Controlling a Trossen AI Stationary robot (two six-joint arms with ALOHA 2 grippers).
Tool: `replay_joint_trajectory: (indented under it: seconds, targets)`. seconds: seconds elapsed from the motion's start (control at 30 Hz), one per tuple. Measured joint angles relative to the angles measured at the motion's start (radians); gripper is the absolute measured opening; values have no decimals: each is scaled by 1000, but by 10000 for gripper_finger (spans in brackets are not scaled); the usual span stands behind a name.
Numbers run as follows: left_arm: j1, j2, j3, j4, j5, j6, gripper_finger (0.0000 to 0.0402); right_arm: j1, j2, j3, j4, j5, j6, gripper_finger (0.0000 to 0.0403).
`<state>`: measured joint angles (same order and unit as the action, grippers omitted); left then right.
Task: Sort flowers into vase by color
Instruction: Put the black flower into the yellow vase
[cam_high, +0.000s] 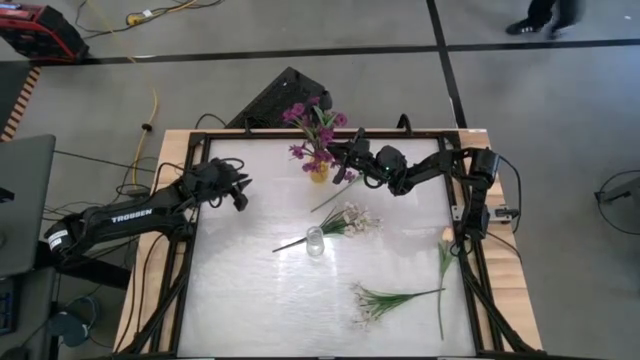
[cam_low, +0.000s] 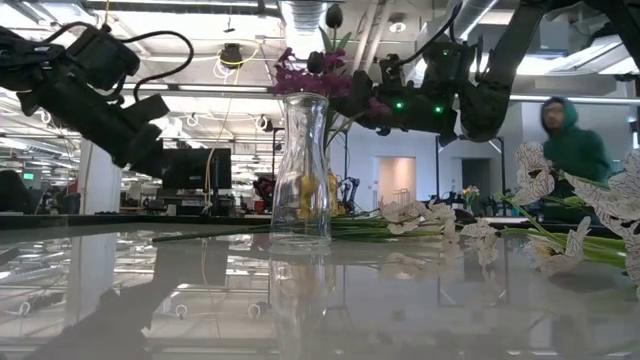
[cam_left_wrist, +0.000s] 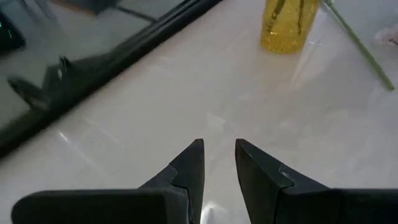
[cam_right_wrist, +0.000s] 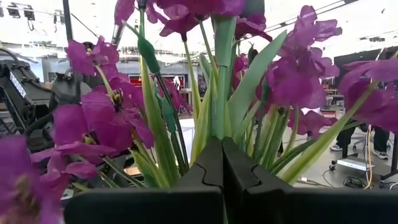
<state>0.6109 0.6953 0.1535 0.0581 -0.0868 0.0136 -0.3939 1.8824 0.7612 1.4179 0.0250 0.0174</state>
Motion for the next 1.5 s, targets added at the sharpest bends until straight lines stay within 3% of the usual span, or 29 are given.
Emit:
replay_joint_trajectory:
  seconds: [0.17, 0.67, 1.23, 1.37, 1.5]
  targets:
    - [0, 0, 0, 8, 0, -217, 80, 1, 0, 0, -39, 0, -1, 17]
    - [0, 0, 0, 4, 48, -243, 80, 1, 0, 0, -119, -2, -27, 22]
    - [0, 0, -2, 3, 90, -209, 80, -2, -2, 0, -126, -1, -93, 95]
    - [0, 0, -2, 3, 91, -198, 80, -1, -48, 0, -211, 0, -107, 126]
    - [0, 0, -2, 3, 91, -182, 80, -13, -157, 0, -423, 1, -137, 162]
